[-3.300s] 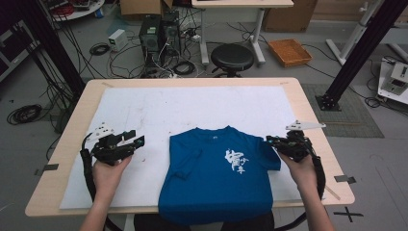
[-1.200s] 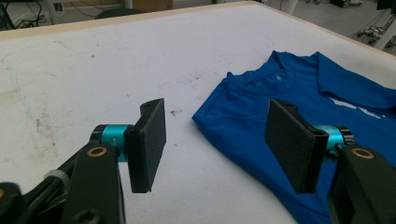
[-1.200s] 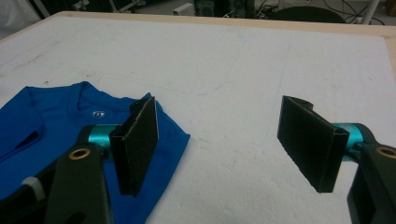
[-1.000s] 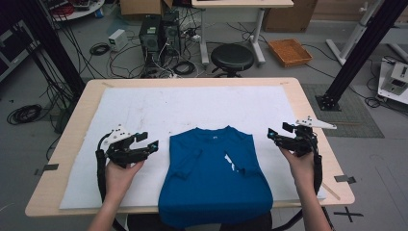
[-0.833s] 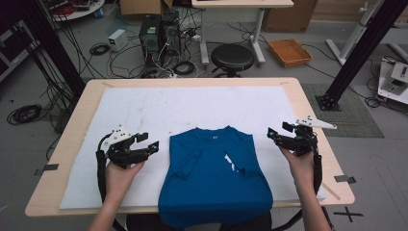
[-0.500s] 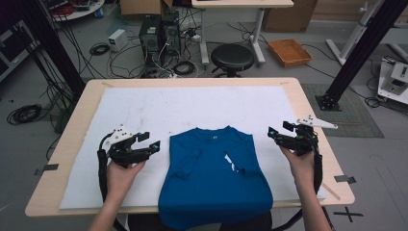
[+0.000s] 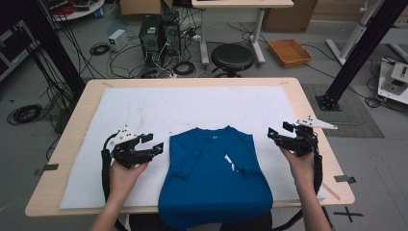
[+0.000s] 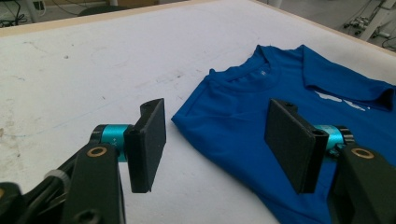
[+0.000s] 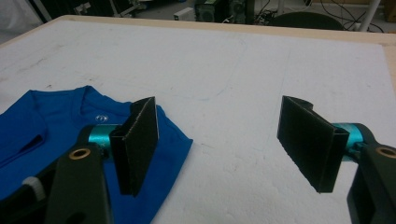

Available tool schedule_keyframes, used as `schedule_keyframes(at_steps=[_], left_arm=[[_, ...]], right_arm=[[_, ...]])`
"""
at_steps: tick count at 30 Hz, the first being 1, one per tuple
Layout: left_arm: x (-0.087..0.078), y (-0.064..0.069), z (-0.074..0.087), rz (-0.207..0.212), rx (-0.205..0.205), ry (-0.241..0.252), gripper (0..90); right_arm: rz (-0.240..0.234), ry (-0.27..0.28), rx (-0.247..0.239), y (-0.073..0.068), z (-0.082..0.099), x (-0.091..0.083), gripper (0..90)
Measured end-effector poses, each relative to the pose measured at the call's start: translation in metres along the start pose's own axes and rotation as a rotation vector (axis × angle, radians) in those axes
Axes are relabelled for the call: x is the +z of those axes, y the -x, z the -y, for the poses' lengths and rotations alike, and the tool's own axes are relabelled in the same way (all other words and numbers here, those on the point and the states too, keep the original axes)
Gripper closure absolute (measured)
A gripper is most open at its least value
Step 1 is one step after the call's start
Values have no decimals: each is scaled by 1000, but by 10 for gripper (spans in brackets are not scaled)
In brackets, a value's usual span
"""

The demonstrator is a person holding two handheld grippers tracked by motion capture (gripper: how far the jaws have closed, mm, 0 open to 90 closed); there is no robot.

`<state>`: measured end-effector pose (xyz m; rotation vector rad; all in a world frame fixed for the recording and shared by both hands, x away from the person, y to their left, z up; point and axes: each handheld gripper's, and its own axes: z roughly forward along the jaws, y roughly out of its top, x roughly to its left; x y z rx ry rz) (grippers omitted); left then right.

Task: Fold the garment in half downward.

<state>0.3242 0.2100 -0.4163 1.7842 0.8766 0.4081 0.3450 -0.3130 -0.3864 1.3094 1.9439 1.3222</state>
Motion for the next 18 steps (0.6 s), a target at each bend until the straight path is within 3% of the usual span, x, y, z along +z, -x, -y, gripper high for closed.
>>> schedule_keyframes(at_steps=[10, 18], left_arm=[[1, 0, -1, 5, 2, 0, 387], [2, -8, -8, -10, -25, 1, 387]], right_arm=[[-2, 0, 0, 1, 1, 1, 289], [9, 2, 27, 9, 3, -1, 289]])
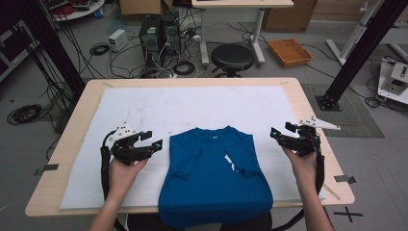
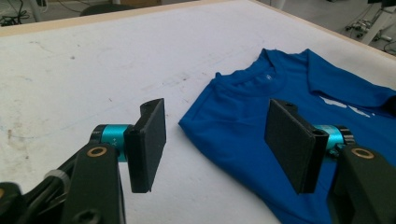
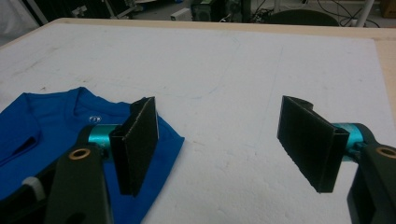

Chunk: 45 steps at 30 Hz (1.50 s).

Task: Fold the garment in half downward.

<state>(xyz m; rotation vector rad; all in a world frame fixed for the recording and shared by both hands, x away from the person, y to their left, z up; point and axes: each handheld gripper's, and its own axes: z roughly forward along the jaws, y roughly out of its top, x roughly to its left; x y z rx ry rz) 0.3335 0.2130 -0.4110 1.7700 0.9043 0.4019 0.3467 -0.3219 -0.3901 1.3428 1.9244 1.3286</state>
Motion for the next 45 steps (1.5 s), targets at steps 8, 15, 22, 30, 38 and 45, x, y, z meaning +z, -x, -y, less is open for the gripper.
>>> schedule_keyframes(at_steps=[8, 15, 22, 30, 38, 45], left_arm=[[17, -3, -12, 18, -26, -37, 390], [45, -2, -19, 38, -40, -47, 398], [73, -2, -22, 48, -27, -115, 441], [104, -6, -21, 48, -25, -218, 568], [118, -10, -15, 20, -37, -308, 604], [119, -7, -14, -39, 11, -332, 782]], right_arm=[[-9, -23, -2, 0, 2, 11, 342], [-31, -51, -22, -9, 3, 31, 387], [-60, -113, -49, -21, -2, 58, 457], [-74, -237, -78, -28, -1, 95, 592], [-65, -329, -170, -42, -1, 118, 632], [-34, -381, -224, -45, 2, 124, 834]])
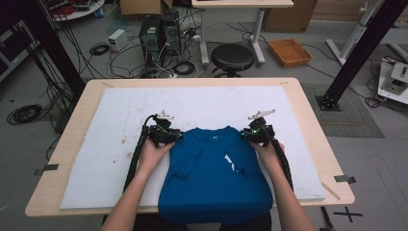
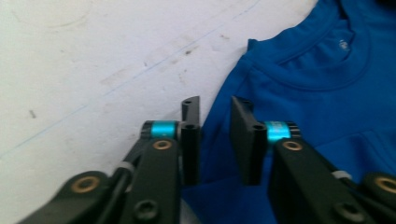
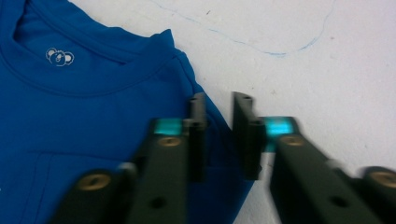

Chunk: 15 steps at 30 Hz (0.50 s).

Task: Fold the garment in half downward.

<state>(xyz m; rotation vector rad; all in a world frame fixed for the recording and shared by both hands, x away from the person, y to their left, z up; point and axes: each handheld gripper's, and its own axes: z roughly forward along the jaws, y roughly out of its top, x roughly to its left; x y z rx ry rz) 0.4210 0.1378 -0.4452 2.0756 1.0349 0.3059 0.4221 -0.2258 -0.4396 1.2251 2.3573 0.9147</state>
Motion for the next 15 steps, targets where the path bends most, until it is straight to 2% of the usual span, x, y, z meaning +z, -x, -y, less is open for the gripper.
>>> schedule_keyframes(at_steps=[3, 6, 7, 9, 10, 12, 15], left_arm=[[-1, -2, 0, 1, 0, -1, 850], [-3, -2, -1, 2, 3, 15, 848], [-4, -1, -2, 4, -1, 31, 821], [-4, -2, -4, 13, -7, 44, 730], [-2, -2, -8, 37, -20, 37, 699], [3, -1, -11, 64, -11, 16, 675], [12, 4, -15, 57, 21, -47, 667]], right_arm=[[2, 2, 7, 1, 0, -2, 873], [-3, 21, 26, 5, 1, -4, 841], [-1, 31, 33, 6, 1, -5, 792], [-10, 51, 47, 7, -1, -6, 760], [-13, 57, 53, 8, -2, -6, 729], [-29, 73, 52, 9, -4, -3, 713], [-37, 56, 43, 8, -4, 3, 698]])
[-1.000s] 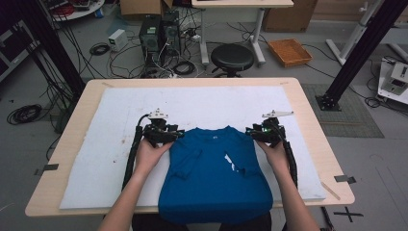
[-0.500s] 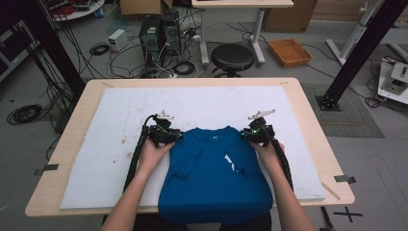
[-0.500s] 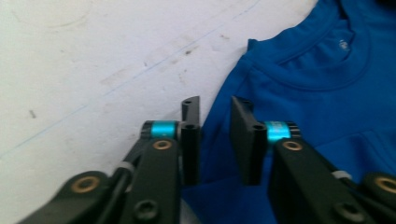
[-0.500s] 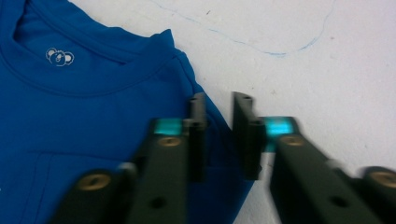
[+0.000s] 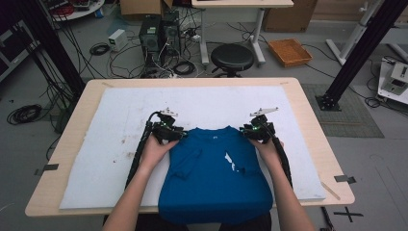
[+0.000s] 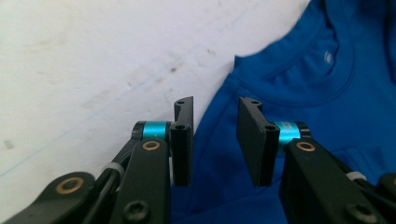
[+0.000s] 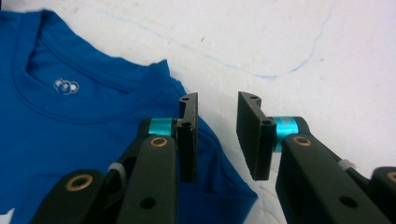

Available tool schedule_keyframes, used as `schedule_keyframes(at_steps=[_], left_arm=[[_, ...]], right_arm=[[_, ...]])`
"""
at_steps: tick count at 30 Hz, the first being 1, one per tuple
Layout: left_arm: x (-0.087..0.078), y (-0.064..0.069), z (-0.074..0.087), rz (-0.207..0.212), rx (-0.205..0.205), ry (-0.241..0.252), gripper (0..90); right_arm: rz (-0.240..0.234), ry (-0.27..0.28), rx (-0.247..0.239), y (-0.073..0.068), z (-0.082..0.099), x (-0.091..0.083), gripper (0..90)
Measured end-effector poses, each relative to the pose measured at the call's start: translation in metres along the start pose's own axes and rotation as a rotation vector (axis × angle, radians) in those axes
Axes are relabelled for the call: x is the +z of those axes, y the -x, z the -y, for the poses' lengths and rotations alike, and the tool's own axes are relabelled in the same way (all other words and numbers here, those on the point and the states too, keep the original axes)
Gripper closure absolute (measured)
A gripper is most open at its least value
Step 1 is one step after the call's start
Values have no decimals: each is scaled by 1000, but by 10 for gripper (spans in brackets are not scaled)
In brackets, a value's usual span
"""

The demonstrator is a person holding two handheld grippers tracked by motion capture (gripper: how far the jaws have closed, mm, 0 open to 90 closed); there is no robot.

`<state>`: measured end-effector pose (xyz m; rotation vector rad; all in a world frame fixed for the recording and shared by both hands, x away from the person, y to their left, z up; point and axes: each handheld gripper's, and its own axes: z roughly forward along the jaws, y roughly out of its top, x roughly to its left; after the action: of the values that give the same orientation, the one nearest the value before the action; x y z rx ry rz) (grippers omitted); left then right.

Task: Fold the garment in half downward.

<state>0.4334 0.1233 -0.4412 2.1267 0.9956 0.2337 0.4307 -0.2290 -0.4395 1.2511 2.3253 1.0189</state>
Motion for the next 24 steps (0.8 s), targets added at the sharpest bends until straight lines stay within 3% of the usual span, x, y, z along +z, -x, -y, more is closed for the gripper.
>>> schedule_keyframes(at_steps=[6, 11, 16, 19, 24], left_arm=[[1, 1, -2, -24, -9, -4, 713], [2, 6, -2, -65, 29, -7, 742], [3, 8, -2, -52, 20, -8, 650], [4, 10, -3, -64, 34, -12, 614], [4, 13, -3, -93, 74, -14, 648]], right_arm=[[-3, -22, -20, -1, 1, 5, 694], [-11, -23, -60, -5, 0, 6, 734], [-17, -26, -69, -5, 0, 6, 762], [-9, -25, -56, -5, 0, 6, 718], [-13, -27, -55, -4, 0, 5, 730]])
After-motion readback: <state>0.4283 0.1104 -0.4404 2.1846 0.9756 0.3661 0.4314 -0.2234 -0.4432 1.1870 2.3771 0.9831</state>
